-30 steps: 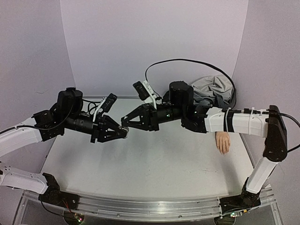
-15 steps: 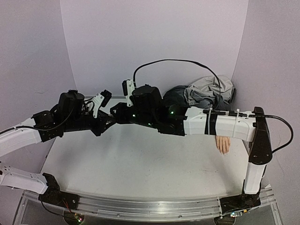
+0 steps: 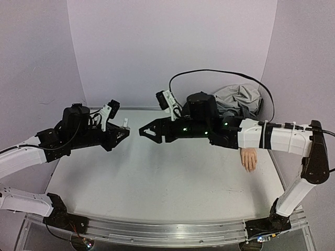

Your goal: Paint the nails

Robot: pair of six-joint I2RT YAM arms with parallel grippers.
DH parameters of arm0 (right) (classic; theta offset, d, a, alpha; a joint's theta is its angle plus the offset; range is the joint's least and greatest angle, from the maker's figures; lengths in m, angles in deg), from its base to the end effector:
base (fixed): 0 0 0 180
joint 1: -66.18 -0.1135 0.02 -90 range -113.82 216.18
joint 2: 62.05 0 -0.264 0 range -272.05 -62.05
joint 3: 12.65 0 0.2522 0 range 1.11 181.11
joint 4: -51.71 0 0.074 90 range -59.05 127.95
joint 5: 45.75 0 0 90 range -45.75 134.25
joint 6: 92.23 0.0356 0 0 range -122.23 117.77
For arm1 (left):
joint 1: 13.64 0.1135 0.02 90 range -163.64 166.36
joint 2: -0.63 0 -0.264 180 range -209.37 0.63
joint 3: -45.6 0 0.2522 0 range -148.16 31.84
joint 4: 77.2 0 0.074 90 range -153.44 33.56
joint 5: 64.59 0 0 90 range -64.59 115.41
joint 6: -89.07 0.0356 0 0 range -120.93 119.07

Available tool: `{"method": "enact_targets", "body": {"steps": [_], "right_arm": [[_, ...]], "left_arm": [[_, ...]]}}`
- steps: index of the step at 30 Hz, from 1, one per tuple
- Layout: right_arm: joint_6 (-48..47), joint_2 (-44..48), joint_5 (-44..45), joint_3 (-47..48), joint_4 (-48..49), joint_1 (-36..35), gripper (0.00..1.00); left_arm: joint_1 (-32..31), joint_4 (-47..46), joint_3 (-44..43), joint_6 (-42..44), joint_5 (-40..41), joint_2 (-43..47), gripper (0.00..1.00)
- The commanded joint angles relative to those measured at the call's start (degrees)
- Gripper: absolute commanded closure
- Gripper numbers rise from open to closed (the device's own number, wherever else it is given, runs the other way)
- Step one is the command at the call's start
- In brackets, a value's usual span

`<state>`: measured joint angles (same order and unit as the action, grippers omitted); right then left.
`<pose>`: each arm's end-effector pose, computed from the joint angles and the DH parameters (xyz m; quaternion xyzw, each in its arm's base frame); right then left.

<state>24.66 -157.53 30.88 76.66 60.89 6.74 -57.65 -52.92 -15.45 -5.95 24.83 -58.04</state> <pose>0.1985 0.3524 0.3549 -0.2726 0.6326 0.5513 0.4707 0.1698 -0.1645 0.3086 0.2792 0.7801 -0.2361 0.5077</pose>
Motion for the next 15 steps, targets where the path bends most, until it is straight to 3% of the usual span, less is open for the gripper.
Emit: {"method": "enact_targets", "body": {"steps": [1,3,6,9,15], "right_arm": [[-3.3,4.0,-23.6,-4.9,12.2,7.0,0.3],[-4.8,4.0,-31.2,-5.3,15.4,7.3,0.27],[-4.7,4.4,-39.1,-6.6,21.8,7.3,0.24],[-3.3,4.5,-43.4,-7.5,27.2,7.3,0.25],[0.4,3.4,-47.4,-7.8,34.4,7.1,0.4]], "left_arm": [[0.3,-4.8,-3.1,2.3,-26.5,0.0,1.0],[0.3,-5.2,-5.0,2.9,-41.0,-1.8,1.0],[0.3,-5.4,-7.4,0.9,-53.3,-4.3,1.0],[-0.1,-6.1,-8.6,-0.7,-59.1,-5.8,1.0],[-1.0,-7.2,-9.8,-1.5,-61.7,-7.6,1.0]]}}
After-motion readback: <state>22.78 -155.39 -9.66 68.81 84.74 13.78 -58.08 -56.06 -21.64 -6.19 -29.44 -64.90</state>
